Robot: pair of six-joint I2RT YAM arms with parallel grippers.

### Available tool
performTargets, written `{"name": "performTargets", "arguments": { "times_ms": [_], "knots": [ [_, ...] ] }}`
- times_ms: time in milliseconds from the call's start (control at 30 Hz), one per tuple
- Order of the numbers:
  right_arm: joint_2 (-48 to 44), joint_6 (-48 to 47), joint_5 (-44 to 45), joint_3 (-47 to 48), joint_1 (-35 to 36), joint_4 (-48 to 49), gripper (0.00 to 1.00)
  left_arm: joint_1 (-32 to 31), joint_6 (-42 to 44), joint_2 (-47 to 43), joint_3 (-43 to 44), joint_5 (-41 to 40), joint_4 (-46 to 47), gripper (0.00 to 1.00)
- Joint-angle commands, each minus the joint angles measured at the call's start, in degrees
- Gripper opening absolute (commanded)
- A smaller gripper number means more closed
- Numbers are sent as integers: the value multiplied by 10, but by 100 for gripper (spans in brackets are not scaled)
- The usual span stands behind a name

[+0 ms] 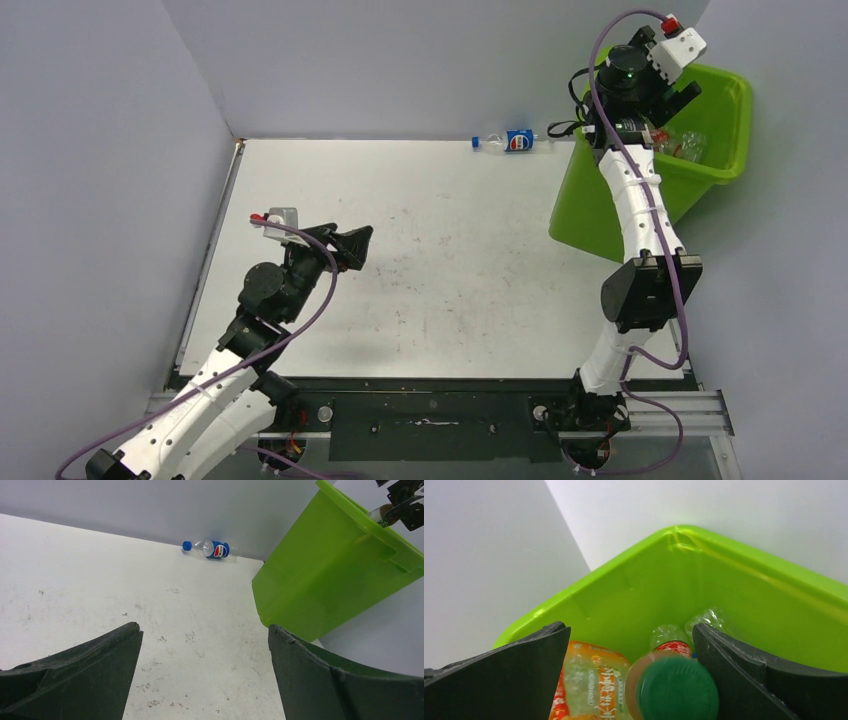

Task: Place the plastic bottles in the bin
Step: Place the plastic bottle in the trash bin, then pick up the plastic bottle at the center of the board.

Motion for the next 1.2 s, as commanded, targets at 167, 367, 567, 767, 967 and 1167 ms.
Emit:
{"name": "performTargets", "arguments": {
  "times_ms": [167,367,567,767,967,1167],
  "knots": [
    [-50,-91,-39,102,165,105,90,-1,20,5,15,-3,10,96],
    [-83,-88,-65,30,312,139,90,-1,27,8,14,-13,7,96],
    [-128,111,-145,-164,356,156,90,-2,32,9,16,-27,-1,96],
    [-100,312,-208,-301,329,210,90,-3,48,-13,14,-74,-16,96],
    [-29,476,-256,-339,274,233,90,-4,59,-30,9,-133,-25,96],
    [50,620,-251,-353,235,256,90,-4,57,-22,9,-127,-24,96]
  ]
}}
